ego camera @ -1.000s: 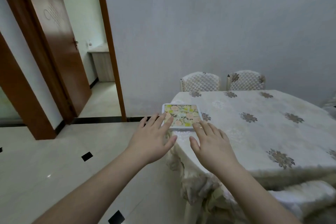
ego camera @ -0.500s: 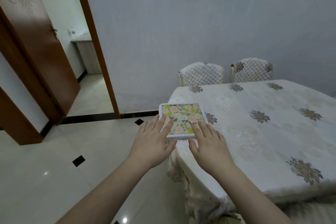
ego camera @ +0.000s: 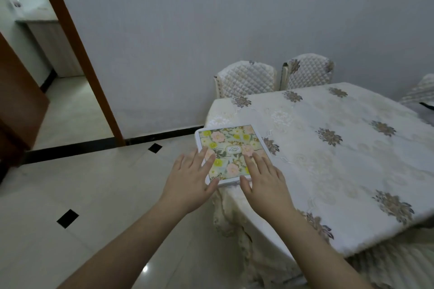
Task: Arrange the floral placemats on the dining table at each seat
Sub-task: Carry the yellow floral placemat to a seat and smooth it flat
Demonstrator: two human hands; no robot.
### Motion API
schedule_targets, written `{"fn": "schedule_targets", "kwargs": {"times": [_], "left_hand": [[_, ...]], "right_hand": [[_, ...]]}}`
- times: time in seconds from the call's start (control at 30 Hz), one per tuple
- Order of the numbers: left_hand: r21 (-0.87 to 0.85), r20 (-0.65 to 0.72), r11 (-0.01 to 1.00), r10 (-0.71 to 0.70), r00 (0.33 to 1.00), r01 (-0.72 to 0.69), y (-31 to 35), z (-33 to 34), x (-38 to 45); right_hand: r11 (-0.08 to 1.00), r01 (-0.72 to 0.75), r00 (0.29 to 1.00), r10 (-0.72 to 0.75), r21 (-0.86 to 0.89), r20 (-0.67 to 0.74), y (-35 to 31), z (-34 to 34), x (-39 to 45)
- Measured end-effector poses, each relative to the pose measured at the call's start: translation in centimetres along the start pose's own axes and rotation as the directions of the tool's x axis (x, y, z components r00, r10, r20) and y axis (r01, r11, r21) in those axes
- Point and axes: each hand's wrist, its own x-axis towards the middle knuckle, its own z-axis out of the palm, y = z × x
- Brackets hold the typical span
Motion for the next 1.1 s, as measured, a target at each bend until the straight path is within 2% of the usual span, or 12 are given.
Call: {"fn": "schedule_targets", "kwargs": {"times": [0.23,0.47,0.77,1.1], "left_hand": [[-0.014,0.049,1.000,0.014,0.999,-0.013,-0.7,4.8,4.9],[-0.046,0.099,0.998,-0.046,0.994,0.050,-0.7,9.9,9.8],[-0.057,0.231,0.977,-0.186,0.955,0.204,-0.9,15.3,13.6],[-0.076,0.333,0.920,-0.340,0.879,0.384,-1.6,19.5,15.1]], "right_hand": [[0.998,-0.058,0.998,0.057,0.026,0.011,2.4,3.5,4.8],[0.997,-0.037,0.996,0.031,0.068,0.080,6.4,7.6,11.4],[0.998,-0.043,0.981,0.032,0.053,0.194,12.1,12.5,18.4],[0.982,-0.174,0.921,0.136,0.073,0.365,15.6,16.1,22.4]]}}
